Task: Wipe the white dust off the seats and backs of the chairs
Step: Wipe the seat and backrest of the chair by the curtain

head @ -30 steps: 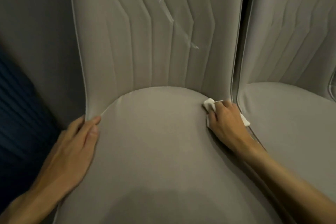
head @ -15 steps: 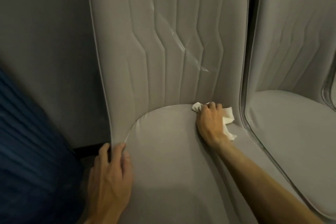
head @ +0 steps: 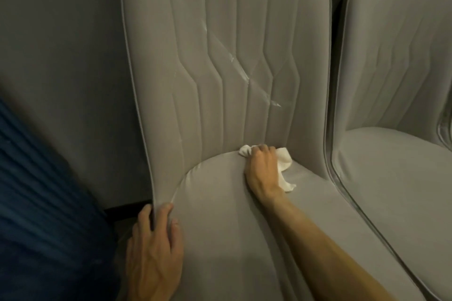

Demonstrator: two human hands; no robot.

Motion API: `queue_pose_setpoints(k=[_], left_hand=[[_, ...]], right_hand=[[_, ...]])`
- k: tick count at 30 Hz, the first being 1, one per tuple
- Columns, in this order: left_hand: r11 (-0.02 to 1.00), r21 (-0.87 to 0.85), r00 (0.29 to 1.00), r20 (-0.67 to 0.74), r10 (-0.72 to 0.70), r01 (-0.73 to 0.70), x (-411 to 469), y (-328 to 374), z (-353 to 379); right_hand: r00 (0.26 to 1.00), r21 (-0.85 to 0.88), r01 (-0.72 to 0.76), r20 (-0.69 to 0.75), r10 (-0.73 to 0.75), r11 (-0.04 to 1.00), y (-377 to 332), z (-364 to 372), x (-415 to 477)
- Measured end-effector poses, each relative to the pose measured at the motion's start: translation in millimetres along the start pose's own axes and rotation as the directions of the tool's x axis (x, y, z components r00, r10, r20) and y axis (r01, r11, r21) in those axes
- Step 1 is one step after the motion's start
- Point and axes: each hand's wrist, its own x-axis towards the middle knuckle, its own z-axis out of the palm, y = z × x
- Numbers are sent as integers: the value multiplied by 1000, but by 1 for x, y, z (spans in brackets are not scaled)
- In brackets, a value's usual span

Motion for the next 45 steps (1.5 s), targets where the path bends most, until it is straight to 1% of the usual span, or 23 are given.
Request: queue_pose_setpoints(k=[1,2,3,4,5,6,7,9,10,11,13,16,19,20,24,26,30,33,36,39,41,43,45], left_hand=[[1000,7,1000,5,1,-1,0,0,1],[1000,15,1000,11,4,-4,0,-1,1],[1000,25,1000,15,3,-4,1,-2,1],[999,39,1000,21,-1,0,1,-3,1],[998,55,1000,29,-7,5,1,-4,0],[998,68,999,36,-12,9,1,-4,0],[997,74,999,38,-13,10,0,-4,1],[997,73,999,45,-17,14,0,-4,1],[997,70,999,48,-16,13,0,-3,1],[998,69,999,47,-10,7,-1,-3,1],[998,61,999,42,-2,-1,-2,-3,0],[999,33,999,38,12,-13,-2,-4,0],[999,36,999,44,1,-2,-3,-6,0],[999,32,999,44,-2,1,-4,-6,1],[1000,14,1000,25,9,-9,-4,-8,3],[1000,17,1000,24,5,-6,-4,-8,4],[1000,27,1000,28,8,-9,-7,-10,3],[1000,26,1000,19,13,-14,-7,-10,2],[1000,25,1000,16,11,-12,-6,-10,3],[1000,15,1000,13,6,-6,-6,-13,5],[1000,10,1000,-3,7,-7,-5,-15,7],[1000,5,1000,-15,13,-12,-7,-18,9],[1000,-15,999,-27,19,-19,-8,-20,10]], right_hand=[[998,52,58,34,-60,997,-22,6,-6],[978,125,204,22,-208,971,-43,4,-16],[940,291,339,-145,-310,895,-59,7,-26],[962,574,270,-202,-186,773,-64,17,-34],[932,594,358,-271,-240,720,-68,22,-34],[825,341,565,-273,-496,752,-61,19,-36],[759,134,651,-95,-644,747,-53,9,-30],[891,52,441,92,-444,896,-27,-1,-13],[939,42,316,126,-319,948,-14,-7,-6],[967,12,221,127,-221,975,-7,-10,-1],[982,-4,157,106,-155,988,-16,-10,-3],[963,210,213,123,-242,954,-70,8,-33],[848,235,474,136,-512,848,-90,10,-55],[831,215,508,132,-540,834,-83,5,-48],[902,83,403,131,-411,911,-45,-7,-16],[912,73,389,110,-395,918,-57,-1,-22],[825,292,498,131,-550,817,-94,11,-70],[749,322,603,89,-657,730,-71,-3,-61],[834,226,507,117,-540,832,-49,-11,-30],[897,170,398,133,-421,902,-71,-4,-35],[862,239,427,183,-473,872,-92,3,-61],[763,313,546,195,-616,777,-91,3,-79],[720,329,600,175,-671,730,-76,-5,-65]])
